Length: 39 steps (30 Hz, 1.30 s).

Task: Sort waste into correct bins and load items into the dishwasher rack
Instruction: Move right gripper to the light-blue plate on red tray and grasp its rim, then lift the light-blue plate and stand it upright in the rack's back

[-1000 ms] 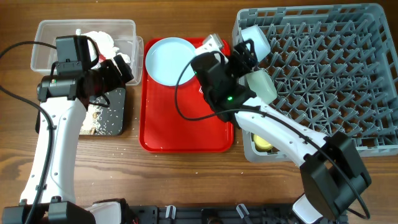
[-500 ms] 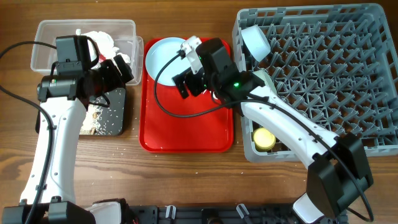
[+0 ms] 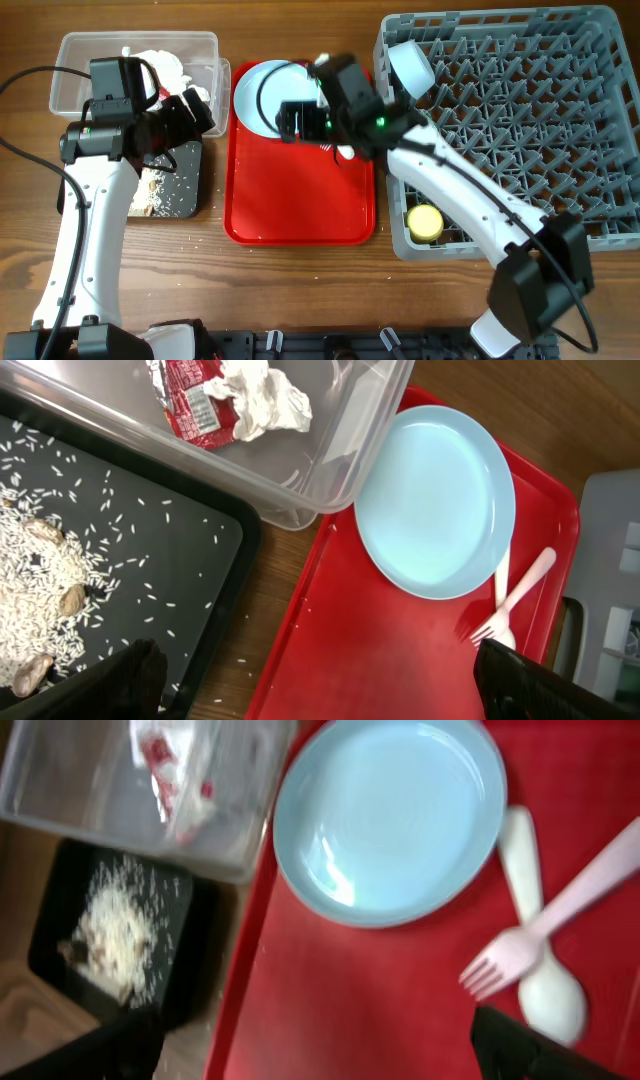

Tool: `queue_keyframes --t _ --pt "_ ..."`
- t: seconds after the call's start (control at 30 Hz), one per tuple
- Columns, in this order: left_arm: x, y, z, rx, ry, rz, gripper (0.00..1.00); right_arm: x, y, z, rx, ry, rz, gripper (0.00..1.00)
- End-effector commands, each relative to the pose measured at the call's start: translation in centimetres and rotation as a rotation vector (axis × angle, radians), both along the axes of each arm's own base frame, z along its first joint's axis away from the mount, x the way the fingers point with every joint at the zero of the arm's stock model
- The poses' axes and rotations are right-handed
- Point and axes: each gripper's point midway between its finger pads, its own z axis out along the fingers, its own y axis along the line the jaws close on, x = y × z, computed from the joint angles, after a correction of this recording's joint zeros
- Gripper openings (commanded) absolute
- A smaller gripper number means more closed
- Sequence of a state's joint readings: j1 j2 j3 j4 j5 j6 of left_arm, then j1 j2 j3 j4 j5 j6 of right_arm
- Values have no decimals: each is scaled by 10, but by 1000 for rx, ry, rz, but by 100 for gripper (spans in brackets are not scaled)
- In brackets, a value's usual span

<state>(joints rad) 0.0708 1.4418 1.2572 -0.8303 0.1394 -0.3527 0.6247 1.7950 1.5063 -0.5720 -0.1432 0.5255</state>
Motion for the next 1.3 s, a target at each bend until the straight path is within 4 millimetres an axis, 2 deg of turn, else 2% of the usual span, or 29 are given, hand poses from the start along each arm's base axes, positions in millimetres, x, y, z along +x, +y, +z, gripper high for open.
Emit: queue_keyframes --t 0.0,0.1,0.2,0.3,0.37,0.4,0.47,0.7,1.03,1.07,1.2,1.27 --pt "3 1 4 1 -13 -4 100 37 -2 19 -46 -35 -70 100" --pt "3 1 4 1 -13 -4 100 51 1 -9 -55 57 -72 99" --pt "3 1 4 1 -14 -4 100 56 5 -55 8 201 -49 100" --pt "3 1 4 1 -13 -4 100 62 4 -81 57 294 -107 100" --pt "3 1 4 1 -14 -4 100 63 0 -94 45 318 -137 77" --pt "3 1 4 1 -13 -3 100 66 -4 -101 36 326 -182 75" --pt "3 1 4 1 -13 -4 100 69 -9 -109 18 325 -242 75" --pt "3 1 4 1 -13 -4 100 70 -22 -134 -34 337 -376 60" --pt "3 1 4 1 -13 -3 100 72 -12 -176 -35 373 -394 38" --pt "3 1 4 1 -13 -3 100 72 -12 -178 -33 378 -401 34" --pt "3 1 4 1 -13 -4 100 70 -13 -179 -37 391 -405 5" --pt "3 1 4 1 -13 -4 100 66 -13 -179 -31 414 -395 4"
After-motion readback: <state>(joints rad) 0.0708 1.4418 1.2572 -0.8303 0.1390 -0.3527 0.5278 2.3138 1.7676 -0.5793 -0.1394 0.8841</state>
